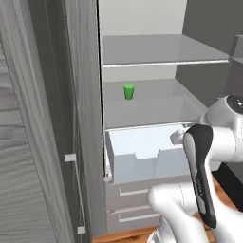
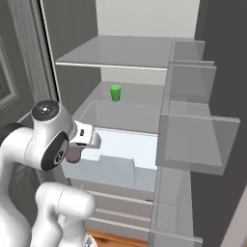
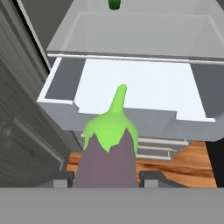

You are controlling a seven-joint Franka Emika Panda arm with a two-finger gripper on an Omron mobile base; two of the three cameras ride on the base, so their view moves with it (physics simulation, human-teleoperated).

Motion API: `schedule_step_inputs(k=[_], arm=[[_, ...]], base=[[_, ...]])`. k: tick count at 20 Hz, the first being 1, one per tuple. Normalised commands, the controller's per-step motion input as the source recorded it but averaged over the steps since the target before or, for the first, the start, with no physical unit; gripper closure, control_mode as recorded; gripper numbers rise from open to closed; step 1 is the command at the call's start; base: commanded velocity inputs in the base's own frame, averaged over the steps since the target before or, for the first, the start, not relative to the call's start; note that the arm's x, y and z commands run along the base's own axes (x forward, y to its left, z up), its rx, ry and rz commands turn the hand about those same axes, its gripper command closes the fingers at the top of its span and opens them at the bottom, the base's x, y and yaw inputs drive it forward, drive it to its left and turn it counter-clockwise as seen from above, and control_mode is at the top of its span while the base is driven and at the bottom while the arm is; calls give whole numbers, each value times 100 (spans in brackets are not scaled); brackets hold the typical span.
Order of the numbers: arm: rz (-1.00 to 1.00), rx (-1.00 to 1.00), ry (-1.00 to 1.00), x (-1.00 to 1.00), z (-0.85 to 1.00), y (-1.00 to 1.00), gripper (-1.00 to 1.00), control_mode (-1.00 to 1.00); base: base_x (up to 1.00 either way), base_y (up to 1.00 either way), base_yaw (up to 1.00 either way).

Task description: Place the eggplant and squash inside the fridge drawer. Close the drawer after placing the vegetables.

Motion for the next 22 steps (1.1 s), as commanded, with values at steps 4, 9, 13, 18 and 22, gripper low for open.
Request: schedule_step_inputs(k=[4, 9, 13, 18, 22], arm=[[0, 0, 9, 86, 1, 0, 100, -100], [11, -1, 17, 84, -2, 0, 100, -100], [30, -2, 1, 46, -8, 0, 100, -100], [40, -3, 0, 19, -7, -1, 100, -100], [35, -8, 0, 12, -13, 0, 100, -100]], base=[[0, 0, 0], [0, 0, 0], [0, 0, 0], [0, 0, 0], [0, 0, 0]])
